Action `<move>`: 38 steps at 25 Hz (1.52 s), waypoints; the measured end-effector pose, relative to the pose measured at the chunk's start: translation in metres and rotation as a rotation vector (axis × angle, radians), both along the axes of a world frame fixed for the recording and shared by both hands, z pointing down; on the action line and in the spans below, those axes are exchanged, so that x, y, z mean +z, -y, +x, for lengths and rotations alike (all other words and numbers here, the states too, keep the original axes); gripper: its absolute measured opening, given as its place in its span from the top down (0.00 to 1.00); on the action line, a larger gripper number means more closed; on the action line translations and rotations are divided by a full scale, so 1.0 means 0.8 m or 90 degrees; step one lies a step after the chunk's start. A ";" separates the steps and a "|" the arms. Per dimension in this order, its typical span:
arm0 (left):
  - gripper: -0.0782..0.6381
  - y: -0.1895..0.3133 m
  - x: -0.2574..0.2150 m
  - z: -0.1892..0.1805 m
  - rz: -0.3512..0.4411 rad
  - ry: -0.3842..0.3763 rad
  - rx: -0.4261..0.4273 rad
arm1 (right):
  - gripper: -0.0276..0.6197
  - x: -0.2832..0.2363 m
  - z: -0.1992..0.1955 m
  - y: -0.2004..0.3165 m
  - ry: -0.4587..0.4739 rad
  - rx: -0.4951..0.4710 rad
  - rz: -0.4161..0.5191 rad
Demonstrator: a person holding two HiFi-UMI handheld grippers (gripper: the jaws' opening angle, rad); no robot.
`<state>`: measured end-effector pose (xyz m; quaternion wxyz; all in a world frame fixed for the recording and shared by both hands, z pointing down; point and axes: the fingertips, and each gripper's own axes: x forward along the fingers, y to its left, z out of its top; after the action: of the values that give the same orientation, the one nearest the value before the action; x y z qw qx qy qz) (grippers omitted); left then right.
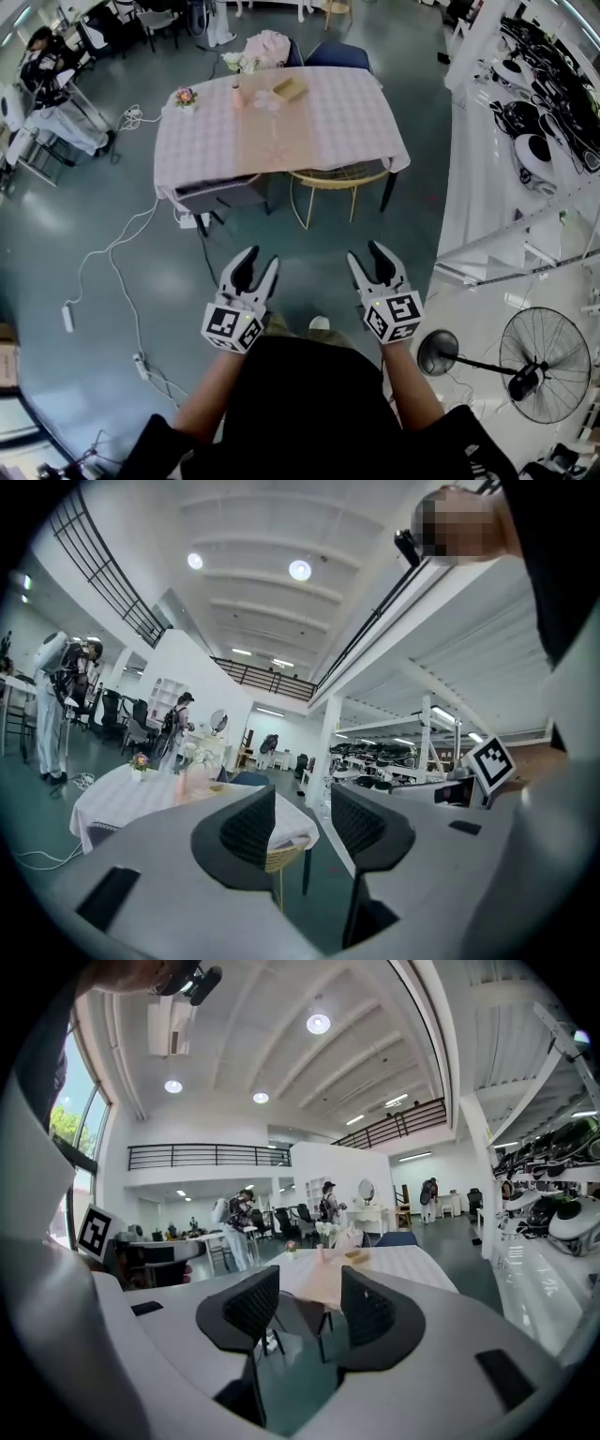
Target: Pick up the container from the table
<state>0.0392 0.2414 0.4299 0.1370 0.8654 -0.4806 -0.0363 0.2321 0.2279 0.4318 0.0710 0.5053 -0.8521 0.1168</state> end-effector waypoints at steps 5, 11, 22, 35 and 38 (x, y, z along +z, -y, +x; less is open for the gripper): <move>0.66 0.044 0.020 0.034 -0.019 0.017 0.031 | 0.68 0.022 0.042 0.023 0.012 0.032 -0.034; 0.66 0.145 0.040 0.040 -0.027 0.001 0.050 | 0.68 0.052 0.048 0.098 0.003 0.062 -0.072; 0.66 0.379 0.036 -0.032 -0.037 -0.038 0.093 | 0.68 0.039 -0.051 0.367 -0.045 0.056 -0.081; 0.66 0.510 0.046 -0.115 -0.046 -0.046 0.130 | 0.68 0.150 -0.148 0.628 -0.120 0.059 -0.158; 0.66 0.528 0.059 -0.121 -0.059 -0.053 0.106 | 0.68 0.180 -0.163 0.669 -0.135 0.025 -0.174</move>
<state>-0.0576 -0.1812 0.4773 0.1994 0.8929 -0.4020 -0.0381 0.1014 -0.3074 0.5755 0.2260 0.5166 -0.8062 0.1791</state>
